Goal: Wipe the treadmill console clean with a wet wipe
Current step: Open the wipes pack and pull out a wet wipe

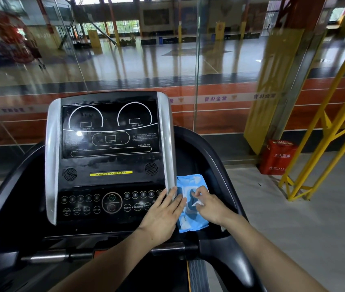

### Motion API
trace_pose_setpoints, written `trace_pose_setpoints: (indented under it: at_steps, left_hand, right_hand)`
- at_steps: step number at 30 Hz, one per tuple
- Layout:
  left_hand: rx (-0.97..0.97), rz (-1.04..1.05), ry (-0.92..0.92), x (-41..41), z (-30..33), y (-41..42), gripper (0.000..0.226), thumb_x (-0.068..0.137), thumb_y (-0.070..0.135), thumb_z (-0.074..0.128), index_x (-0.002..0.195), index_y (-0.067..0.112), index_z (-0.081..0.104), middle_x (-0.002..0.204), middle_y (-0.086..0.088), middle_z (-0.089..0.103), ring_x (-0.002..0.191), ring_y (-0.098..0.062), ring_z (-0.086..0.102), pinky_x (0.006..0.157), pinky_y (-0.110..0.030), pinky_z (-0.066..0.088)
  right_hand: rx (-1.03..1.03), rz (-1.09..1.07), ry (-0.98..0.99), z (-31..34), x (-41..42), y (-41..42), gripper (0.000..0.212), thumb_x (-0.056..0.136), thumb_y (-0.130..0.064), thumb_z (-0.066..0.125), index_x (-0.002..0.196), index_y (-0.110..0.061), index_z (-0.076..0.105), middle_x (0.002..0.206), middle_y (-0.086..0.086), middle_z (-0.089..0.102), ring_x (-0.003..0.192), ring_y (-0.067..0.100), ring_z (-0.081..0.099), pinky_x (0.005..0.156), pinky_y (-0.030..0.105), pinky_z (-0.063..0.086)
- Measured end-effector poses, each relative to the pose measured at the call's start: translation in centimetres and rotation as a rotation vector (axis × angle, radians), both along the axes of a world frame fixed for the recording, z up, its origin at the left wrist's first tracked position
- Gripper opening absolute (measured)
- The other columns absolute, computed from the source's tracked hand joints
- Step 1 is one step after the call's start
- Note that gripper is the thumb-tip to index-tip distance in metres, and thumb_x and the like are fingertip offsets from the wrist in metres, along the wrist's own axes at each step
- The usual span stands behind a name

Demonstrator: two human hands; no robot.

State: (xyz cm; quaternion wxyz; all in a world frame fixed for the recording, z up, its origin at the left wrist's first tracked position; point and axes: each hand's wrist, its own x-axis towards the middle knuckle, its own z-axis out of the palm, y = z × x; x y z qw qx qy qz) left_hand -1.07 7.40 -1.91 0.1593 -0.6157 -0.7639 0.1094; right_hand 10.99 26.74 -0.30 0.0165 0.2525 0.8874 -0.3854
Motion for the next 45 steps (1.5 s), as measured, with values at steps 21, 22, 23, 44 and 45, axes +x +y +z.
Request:
trace_pose_setpoints:
  at_steps: [21,22,23,44,45]
  left_hand:
    - [-0.339,-0.003,0.215,1.3,0.2,5.2,0.074,0.103,0.035,0.043,0.164,0.008,0.009,0.173,-0.016,0.002,0.156,-0.043,-0.017,0.125,-0.062,-0.008]
    - [-0.35,0.005,0.216,1.4,0.2,5.4,0.072,0.104,0.035,0.042,0.164,0.01,0.011,0.173,-0.016,0.002,0.157,-0.042,-0.017,0.125,-0.062,-0.008]
    - [-0.359,0.016,0.205,1.5,0.4,5.6,0.071,0.104,0.035,0.041,0.164,0.011,0.012,0.173,-0.016,0.003,0.157,-0.041,-0.016,0.125,-0.062,-0.008]
    - [0.739,0.3,-1.139,-0.3,10.1,1.6,0.038,0.096,0.042,0.07,0.13,0.027,0.067,0.125,0.017,0.069,0.118,0.007,0.058,0.095,-0.007,0.04]
    - [0.768,0.308,-1.22,-0.5,10.6,1.5,0.034,0.094,0.041,0.073,0.126,0.029,0.069,0.119,0.019,0.071,0.114,0.01,0.06,0.093,-0.007,0.041]
  right_hand:
    - [-0.186,-0.382,0.358,1.0,2.6,1.5,0.034,0.092,-0.025,0.061,0.102,-0.052,0.043,0.109,-0.009,0.066,0.087,0.023,0.072,0.088,0.053,0.059]
    - [-0.195,-0.389,0.369,1.0,2.7,1.5,0.033,0.091,-0.026,0.061,0.103,-0.051,0.042,0.109,-0.007,0.066,0.089,0.024,0.071,0.09,0.052,0.057]
    - [-0.202,-0.389,0.379,1.2,2.8,1.4,0.032,0.091,-0.028,0.061,0.104,-0.049,0.04,0.109,-0.003,0.067,0.091,0.026,0.07,0.092,0.051,0.056]
    - [-0.319,-0.29,0.705,10.2,-1.5,-1.9,0.028,0.093,-0.038,0.076,0.089,-0.011,0.075,0.085,0.018,0.072,0.072,0.023,0.063,0.073,0.04,0.05]
    - [-0.335,-0.276,0.715,10.9,-2.1,-2.2,0.02,0.094,-0.033,0.077,0.092,-0.013,0.079,0.086,0.014,0.076,0.077,0.02,0.068,0.074,0.041,0.053]
